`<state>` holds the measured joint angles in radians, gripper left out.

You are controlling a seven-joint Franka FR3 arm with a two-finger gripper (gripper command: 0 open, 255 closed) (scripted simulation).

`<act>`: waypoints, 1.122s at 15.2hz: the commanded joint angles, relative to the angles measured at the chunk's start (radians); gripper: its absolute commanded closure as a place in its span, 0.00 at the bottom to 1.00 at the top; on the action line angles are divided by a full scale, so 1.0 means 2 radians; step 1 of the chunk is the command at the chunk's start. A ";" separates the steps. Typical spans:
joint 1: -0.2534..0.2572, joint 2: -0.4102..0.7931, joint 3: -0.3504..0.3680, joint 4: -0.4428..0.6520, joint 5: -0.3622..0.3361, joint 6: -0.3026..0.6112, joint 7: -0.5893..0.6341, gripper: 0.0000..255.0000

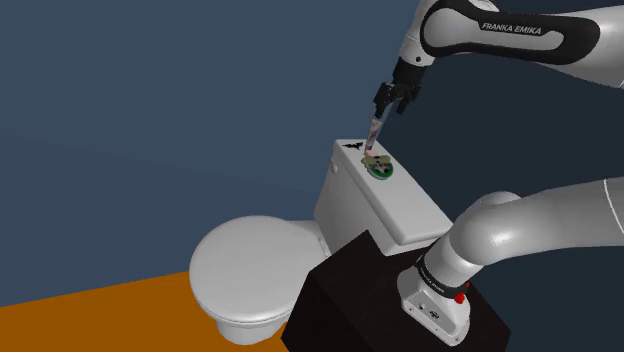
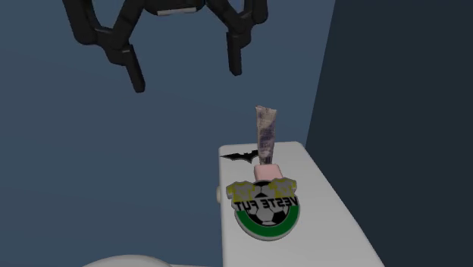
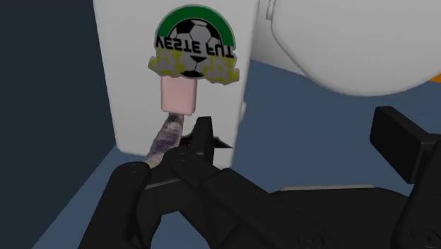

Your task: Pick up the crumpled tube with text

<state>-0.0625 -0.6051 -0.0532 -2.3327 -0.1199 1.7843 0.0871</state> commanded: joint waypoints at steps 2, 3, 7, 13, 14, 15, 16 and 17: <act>-0.017 0.033 -0.012 -0.001 -0.005 0.050 0.021 0.00; -0.022 0.046 -0.017 0.002 -0.006 0.064 0.028 0.00; -0.042 0.097 -0.035 0.017 -0.008 0.119 0.053 0.00; -0.070 0.175 -0.063 0.050 -0.003 0.192 0.087 0.00; -0.074 0.188 -0.068 0.056 -0.001 0.203 0.092 0.00; -0.078 0.201 -0.073 0.063 0.002 0.214 0.097 0.00; -0.082 0.214 -0.078 0.070 0.005 0.224 0.101 0.00; -0.083 0.216 -0.079 0.071 0.005 0.226 0.102 0.00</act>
<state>-0.2214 -0.1874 -0.2025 -2.1946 -0.1123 2.2183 0.2883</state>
